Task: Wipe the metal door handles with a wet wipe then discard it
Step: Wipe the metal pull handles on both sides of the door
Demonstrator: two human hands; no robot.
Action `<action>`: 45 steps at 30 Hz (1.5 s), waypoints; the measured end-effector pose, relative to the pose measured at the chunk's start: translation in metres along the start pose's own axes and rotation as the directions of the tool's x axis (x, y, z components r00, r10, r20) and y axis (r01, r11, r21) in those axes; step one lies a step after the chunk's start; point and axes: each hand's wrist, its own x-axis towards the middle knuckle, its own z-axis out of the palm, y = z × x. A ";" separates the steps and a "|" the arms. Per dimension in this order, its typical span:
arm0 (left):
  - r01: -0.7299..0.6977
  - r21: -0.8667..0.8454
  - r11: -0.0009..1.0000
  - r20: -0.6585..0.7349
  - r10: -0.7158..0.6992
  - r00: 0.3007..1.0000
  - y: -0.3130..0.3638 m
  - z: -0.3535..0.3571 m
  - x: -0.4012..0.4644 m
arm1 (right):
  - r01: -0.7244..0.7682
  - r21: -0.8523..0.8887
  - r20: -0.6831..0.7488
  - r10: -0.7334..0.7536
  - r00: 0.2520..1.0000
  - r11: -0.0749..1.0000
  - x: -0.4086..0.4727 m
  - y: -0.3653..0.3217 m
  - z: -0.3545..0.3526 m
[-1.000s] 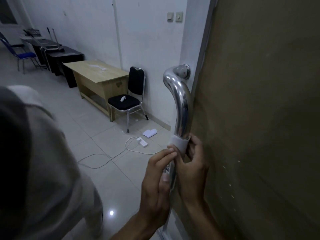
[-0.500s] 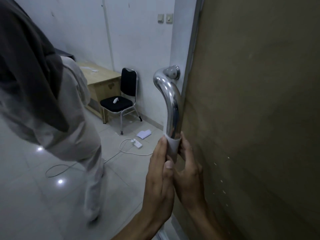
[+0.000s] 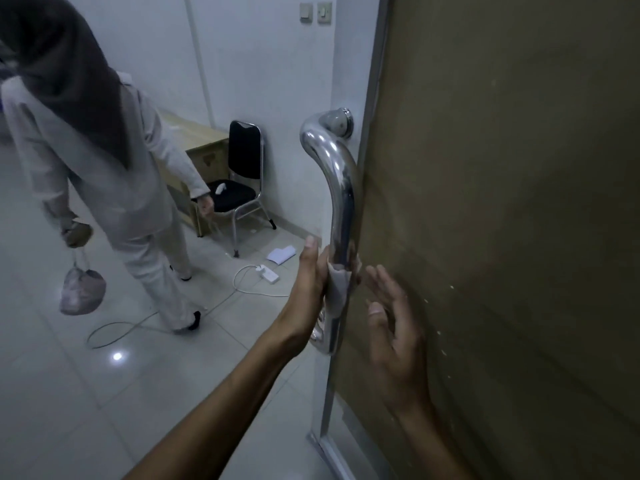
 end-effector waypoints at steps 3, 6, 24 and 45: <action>0.145 0.023 0.989 0.037 -0.146 0.989 -0.034 -0.010 -0.003 | -0.068 0.019 -0.021 0.069 0.997 0.997 -0.008 0.008 0.001; 0.213 0.088 0.973 0.016 -0.215 0.976 -0.070 -0.012 -0.011 | -0.142 -0.014 0.001 0.142 0.990 0.990 -0.017 0.015 0.001; -0.381 0.793 0.476 0.350 0.157 0.924 -0.187 -0.065 -0.008 | -0.375 -0.163 0.018 0.383 0.924 0.912 -0.048 0.047 0.013; -0.377 0.442 0.814 0.561 0.077 0.824 -0.165 -0.078 -0.001 | -0.554 0.081 -0.320 0.548 0.773 0.829 -0.053 0.063 0.064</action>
